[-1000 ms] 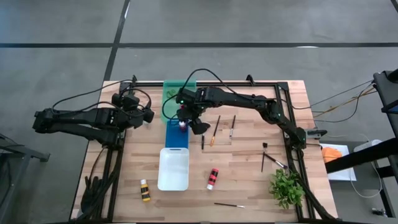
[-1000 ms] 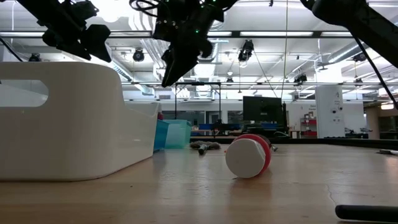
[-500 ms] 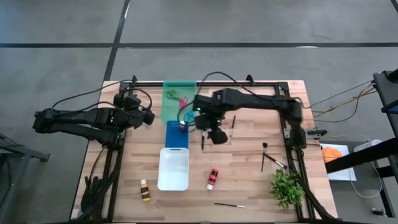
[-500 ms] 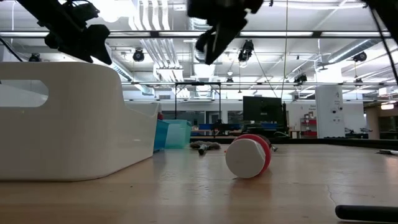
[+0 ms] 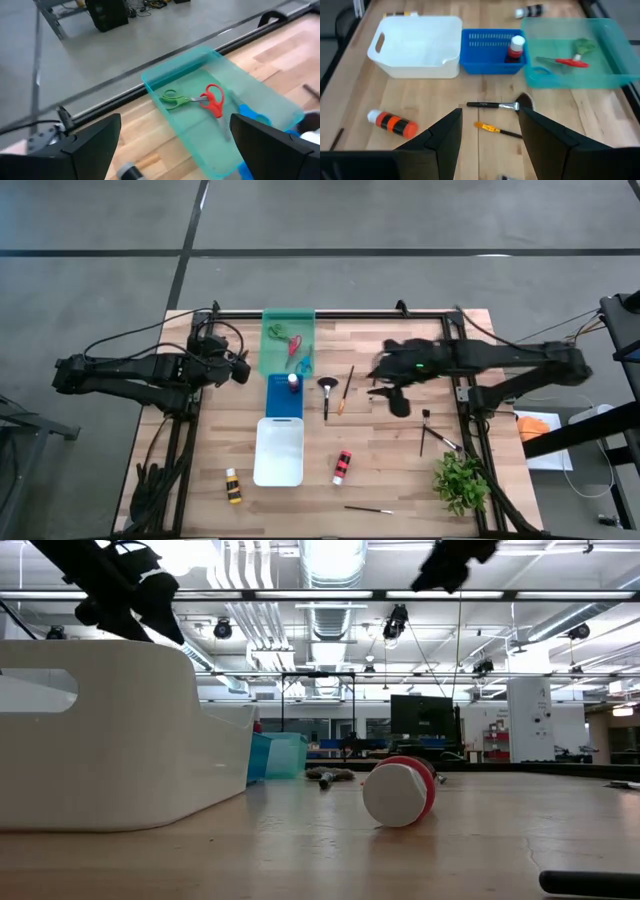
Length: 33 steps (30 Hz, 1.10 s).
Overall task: Pick & Place Paint Supplies
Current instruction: Put the orange paint bottle into the blue bin
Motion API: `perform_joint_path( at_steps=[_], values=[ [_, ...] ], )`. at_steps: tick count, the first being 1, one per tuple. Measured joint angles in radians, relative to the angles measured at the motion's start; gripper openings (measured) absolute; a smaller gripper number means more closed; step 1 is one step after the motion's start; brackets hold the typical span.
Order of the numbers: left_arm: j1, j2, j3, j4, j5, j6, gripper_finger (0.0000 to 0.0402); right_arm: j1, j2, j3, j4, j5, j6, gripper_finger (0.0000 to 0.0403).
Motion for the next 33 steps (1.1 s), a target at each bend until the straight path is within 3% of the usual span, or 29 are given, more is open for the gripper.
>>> perform_joint_path(
  at_steps=[6,12,22,33],
  values=[
    [-0.001,0.002,0.0,0.121,0.055,-0.005,0.0382,0.011,-0.228,-0.218,0.088,0.019,0.068,0.0196],
    [-0.001,0.001,0.0,0.305,0.054,0.069,0.0382,0.012,-0.357,-0.363,0.191,0.013,0.059,0.0196],
    [0.01,0.001,0.008,0.51,-0.031,0.327,0.0382,0.012,-0.397,-0.433,0.348,-0.066,-0.007,0.0196],
    [0.011,0.002,0.001,0.478,-0.036,0.283,0.0382,0.012,-0.397,-0.412,0.352,-0.069,-0.05,0.0196]
  ],
)
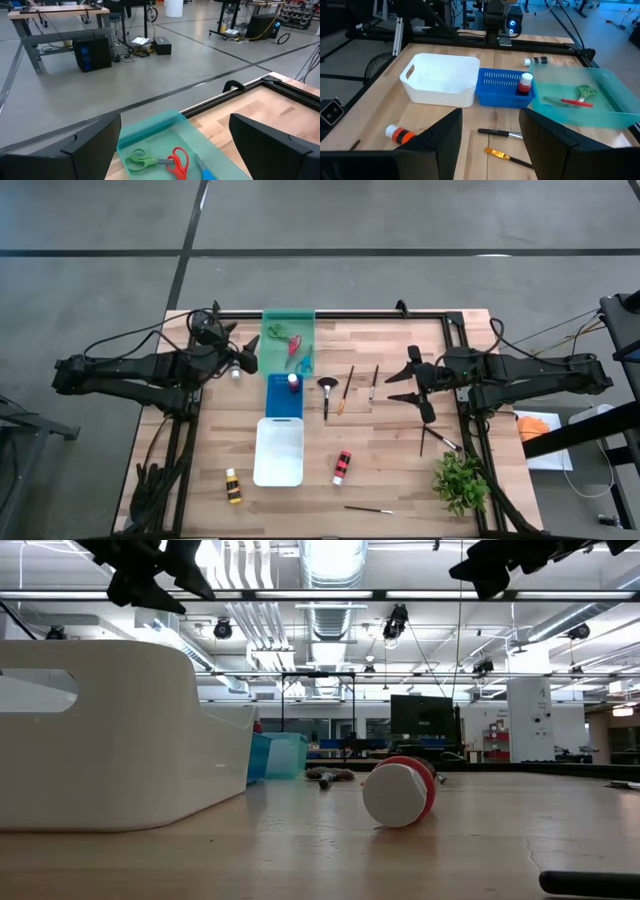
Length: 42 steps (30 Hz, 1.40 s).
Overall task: Pick & Place Paint Supplies
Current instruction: Put the orange paint bottle into the blue bin
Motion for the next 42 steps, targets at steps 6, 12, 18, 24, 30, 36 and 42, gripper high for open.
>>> perform_joint_path(
  at_steps=[6,12,18,24,30,36,42],
  values=[
    [0.013,0.018,0.0,0.01,0.047,0.084,0.0382,0.0,0.0,0.005,0.0,0.0,-0.013,0.0196],
    [0.095,0.072,0.011,0.014,0.096,0.235,0.0379,0.0,0.002,0.003,-0.003,0.0,-0.026,0.0196],
    [0.152,0.162,0.032,-0.009,0.332,0.237,0.0341,0.0,0.003,-0.013,-0.01,-0.025,-0.026,0.0196],
    [0.141,0.216,0.037,-0.026,0.465,0.34,0.0297,0.0,0.052,-0.038,-0.009,-0.19,-0.08,0.0196],
    [0.139,0.198,0.056,-0.026,0.55,0.371,0.027,0.008,0.186,-0.04,-0.001,-0.251,-0.254,0.0196],
    [0.09,0.172,0.099,-0.022,0.71,0.418,0.026,0.037,0.401,-0.04,0.129,-0.322,-0.377,0.0196],
    [-0.012,0.167,0.158,-0.011,0.715,0.446,0.026,0.066,0.615,-0.04,0.285,-0.346,-0.441,0.0196]
  ],
)
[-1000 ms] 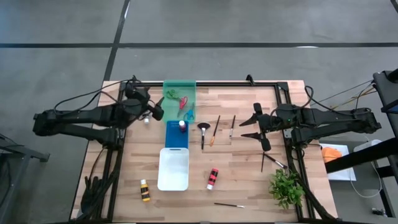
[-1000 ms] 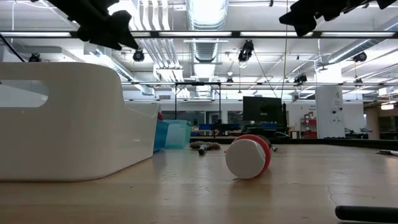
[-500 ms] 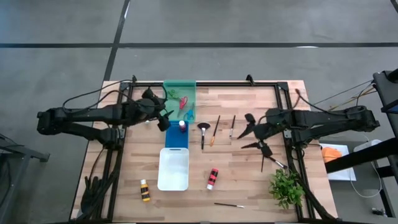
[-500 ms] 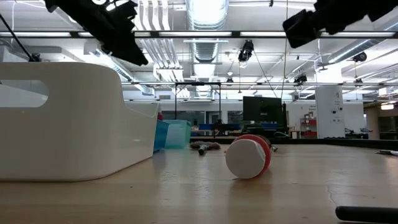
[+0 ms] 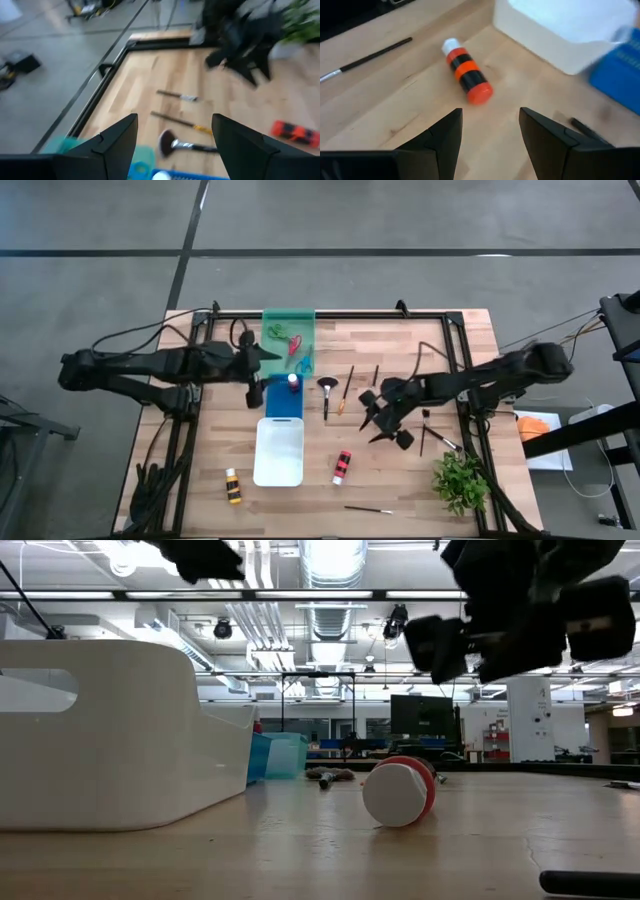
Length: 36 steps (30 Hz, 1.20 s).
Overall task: Pick & Place Paint Supplies
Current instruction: Put the orange paint bottle into the blue bin
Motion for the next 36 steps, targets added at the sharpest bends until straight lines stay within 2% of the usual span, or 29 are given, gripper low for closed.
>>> perform_joint_path(
  at_steps=[6,11,16,22,31,36],
  values=[
    [-0.11,0.0,0.041,0.008,-0.053,0.033,0.026,0.006,0.164,0.003,0.156,-0.102,-0.005,0.0196],
    [-0.151,0.0,0.051,0.018,-0.076,0.048,0.026,0.019,0.254,0.027,0.24,-0.158,-0.07,0.0196],
    [-0.155,0.0,0.052,0.022,-0.079,0.048,0.026,0.038,0.312,0.085,0.244,-0.16,-0.135,0.0196],
    [-0.155,0.0,0.052,0.033,-0.078,0.052,0.026,0.052,0.348,0.164,0.247,-0.161,-0.113,0.0196],
    [-0.155,0.0,0.052,0.032,-0.078,0.054,0.026,0.083,0.45,0.202,0.227,-0.165,-0.242,0.0196],
    [-0.155,0.0,0.052,0.033,-0.075,0.054,0.026,0.089,0.5,0.228,0.224,-0.17,-0.257,0.0196]
  ],
)
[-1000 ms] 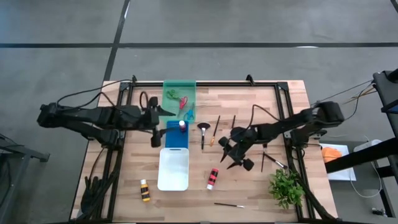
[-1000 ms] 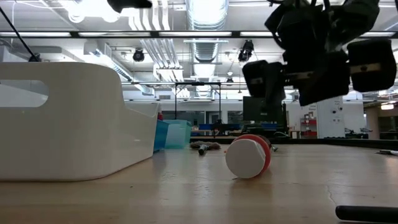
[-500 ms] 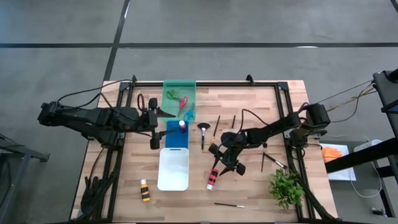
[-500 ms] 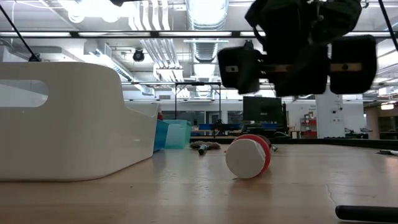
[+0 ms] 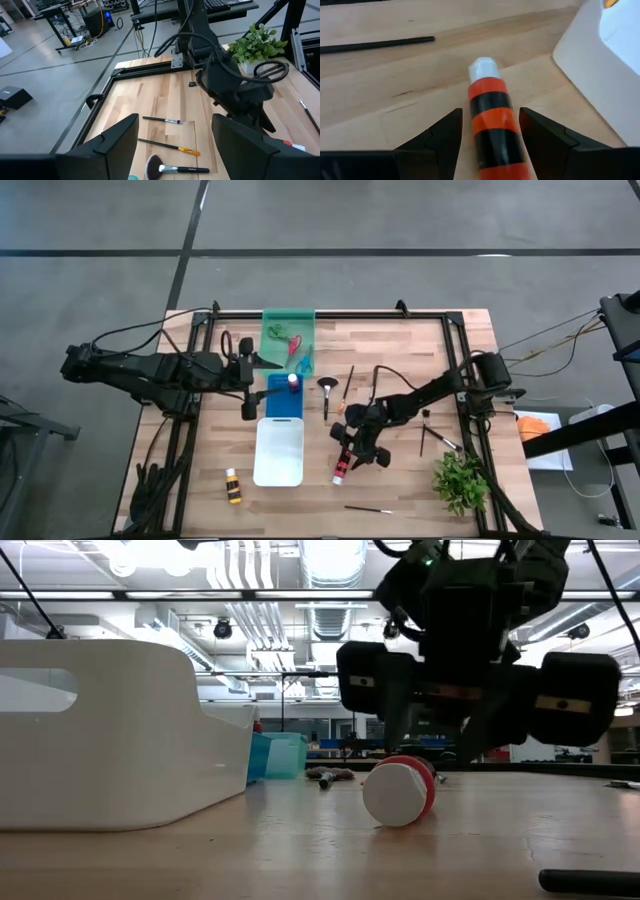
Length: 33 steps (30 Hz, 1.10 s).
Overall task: Pick & Place Paint Supplies
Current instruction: Put the orange paint bottle into the blue bin
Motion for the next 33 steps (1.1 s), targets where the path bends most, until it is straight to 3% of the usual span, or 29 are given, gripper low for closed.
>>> perform_joint_path(
  at_steps=[18,28,33],
  values=[
    [-0.002,0.0,0.0,0.002,0.008,-0.003,0.026,-0.002,0.061,0.001,-0.019,0.044,0.007,0.0195],
    [-0.004,0.0,0.0,-0.001,0.008,-0.008,0.026,-0.001,0.029,-0.001,-0.076,0.049,0.028,0.0121],
    [-0.019,0.002,-0.001,0.032,0.016,-0.01,0.026,-0.001,-0.034,-0.002,-0.17,0.051,0.092,0.0121]
  ],
)
